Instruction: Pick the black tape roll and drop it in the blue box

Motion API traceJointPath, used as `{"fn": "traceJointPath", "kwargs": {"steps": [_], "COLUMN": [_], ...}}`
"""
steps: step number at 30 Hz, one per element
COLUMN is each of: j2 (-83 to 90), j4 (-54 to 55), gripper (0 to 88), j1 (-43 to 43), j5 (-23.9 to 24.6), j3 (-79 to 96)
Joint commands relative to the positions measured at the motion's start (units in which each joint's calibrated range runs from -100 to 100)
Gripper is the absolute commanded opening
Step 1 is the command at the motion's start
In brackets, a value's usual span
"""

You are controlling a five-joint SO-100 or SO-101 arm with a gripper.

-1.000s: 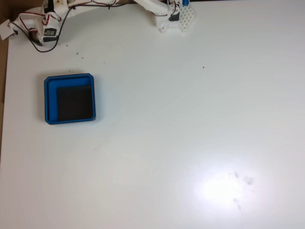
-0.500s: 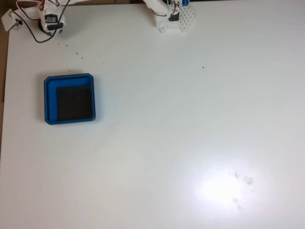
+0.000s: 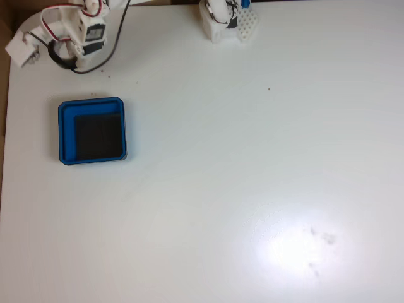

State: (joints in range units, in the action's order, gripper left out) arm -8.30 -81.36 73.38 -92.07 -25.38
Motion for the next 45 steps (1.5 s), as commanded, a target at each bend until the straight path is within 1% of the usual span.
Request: {"fn": "traceJointPath", "kwargs": {"steps": [1, 6, 13, 20, 25, 27, 45], "j2": [3.78, 3.53, 2.95, 0.61, -4.08, -5.41, -11.27], "j4": [-0.49, -0.49, 0.09, 1.58, 11.23, 13.21, 13.29], "gripper": [1.8, 1.8, 1.8, 1.8, 1.8, 1.8, 1.9], "j1": [-6.5, -10.8, -18.91, -19.2, -18.52, -18.42, -16.86], "j5": [0.13, -0.31, -0.22, -0.13, -0.31, -0.31, -0.31], "j3": [-3.1, -3.1, -3.1, -3.37, -3.19, -3.19, -3.1]}}
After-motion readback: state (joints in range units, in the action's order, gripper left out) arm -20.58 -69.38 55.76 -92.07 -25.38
